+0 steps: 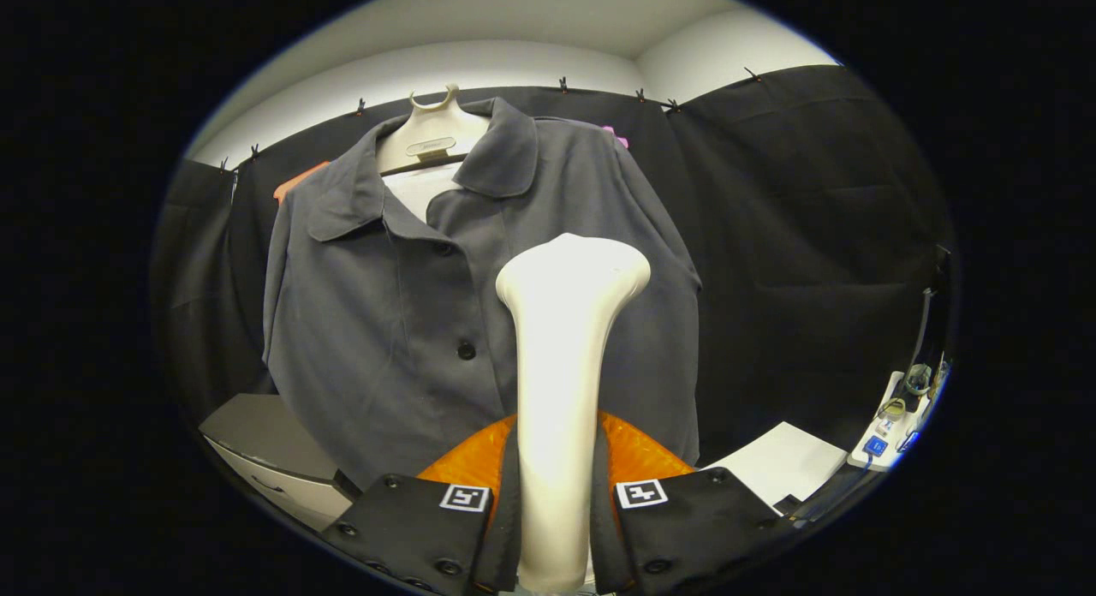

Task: Iron the clothes twice with a garment steamer, once on the left side and once on the right side.

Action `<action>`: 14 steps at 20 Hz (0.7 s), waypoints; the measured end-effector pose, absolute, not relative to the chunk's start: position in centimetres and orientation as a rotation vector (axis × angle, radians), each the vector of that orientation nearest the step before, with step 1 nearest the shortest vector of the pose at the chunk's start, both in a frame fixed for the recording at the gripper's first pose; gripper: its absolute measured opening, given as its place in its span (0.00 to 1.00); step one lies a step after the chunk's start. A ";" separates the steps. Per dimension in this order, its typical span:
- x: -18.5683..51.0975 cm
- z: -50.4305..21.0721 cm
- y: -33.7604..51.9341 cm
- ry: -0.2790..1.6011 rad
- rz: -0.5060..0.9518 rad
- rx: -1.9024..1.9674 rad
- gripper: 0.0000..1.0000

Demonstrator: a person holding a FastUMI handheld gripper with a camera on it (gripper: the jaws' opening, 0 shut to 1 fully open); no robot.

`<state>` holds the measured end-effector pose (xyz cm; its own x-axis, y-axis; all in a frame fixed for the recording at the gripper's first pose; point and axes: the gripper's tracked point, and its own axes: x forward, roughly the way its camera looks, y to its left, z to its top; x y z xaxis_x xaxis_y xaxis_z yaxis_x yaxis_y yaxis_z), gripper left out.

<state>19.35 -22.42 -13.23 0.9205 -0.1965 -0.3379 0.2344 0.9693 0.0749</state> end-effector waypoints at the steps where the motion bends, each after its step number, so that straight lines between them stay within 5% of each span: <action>1: 19.2 -13.7 -22.3 0.343 -0.220 0.111 0.40; 14: 13.9 -21.3 -22.1 0.474 -0.237 0.140 0.40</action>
<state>13.92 -22.10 -21.27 0.8633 -0.1928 -0.4664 0.2576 0.9630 0.0787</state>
